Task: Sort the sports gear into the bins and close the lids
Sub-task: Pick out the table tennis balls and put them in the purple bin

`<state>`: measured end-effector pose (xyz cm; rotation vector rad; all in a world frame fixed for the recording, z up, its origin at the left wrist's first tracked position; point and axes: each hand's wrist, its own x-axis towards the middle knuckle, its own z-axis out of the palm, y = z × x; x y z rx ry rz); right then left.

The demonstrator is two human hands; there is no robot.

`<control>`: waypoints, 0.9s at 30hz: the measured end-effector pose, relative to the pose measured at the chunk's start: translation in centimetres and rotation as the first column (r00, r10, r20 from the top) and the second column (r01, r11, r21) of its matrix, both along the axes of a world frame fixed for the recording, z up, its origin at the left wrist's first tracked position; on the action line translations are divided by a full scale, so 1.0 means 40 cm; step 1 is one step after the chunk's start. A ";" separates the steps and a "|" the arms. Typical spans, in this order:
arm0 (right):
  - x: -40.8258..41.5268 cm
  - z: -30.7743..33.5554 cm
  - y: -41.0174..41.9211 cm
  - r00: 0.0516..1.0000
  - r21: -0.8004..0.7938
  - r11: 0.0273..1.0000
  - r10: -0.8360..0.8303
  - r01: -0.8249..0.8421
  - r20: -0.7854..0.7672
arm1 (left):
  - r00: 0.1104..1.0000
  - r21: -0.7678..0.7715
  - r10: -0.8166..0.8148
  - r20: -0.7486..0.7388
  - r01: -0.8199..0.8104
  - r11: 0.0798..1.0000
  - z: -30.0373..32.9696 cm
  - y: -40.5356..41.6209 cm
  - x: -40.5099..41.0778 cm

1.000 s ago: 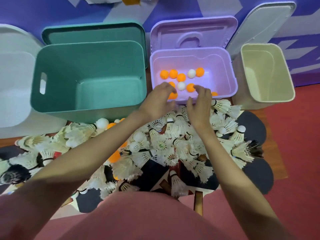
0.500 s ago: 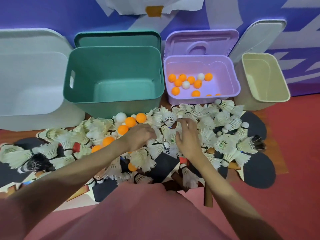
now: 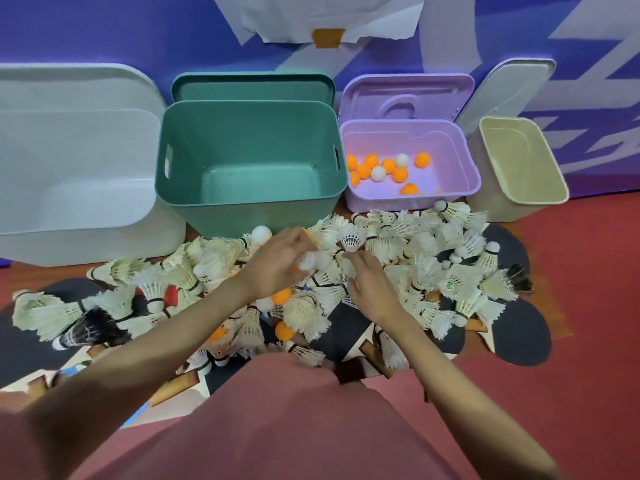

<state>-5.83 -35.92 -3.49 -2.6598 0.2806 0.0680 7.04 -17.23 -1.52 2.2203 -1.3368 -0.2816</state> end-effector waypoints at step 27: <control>0.121 0.012 0.104 0.983 0.185 0.966 -0.166 0.179 -0.080 | 0.880 0.158 0.447 -0.158 -0.425 0.891 -0.017 0.179 0.037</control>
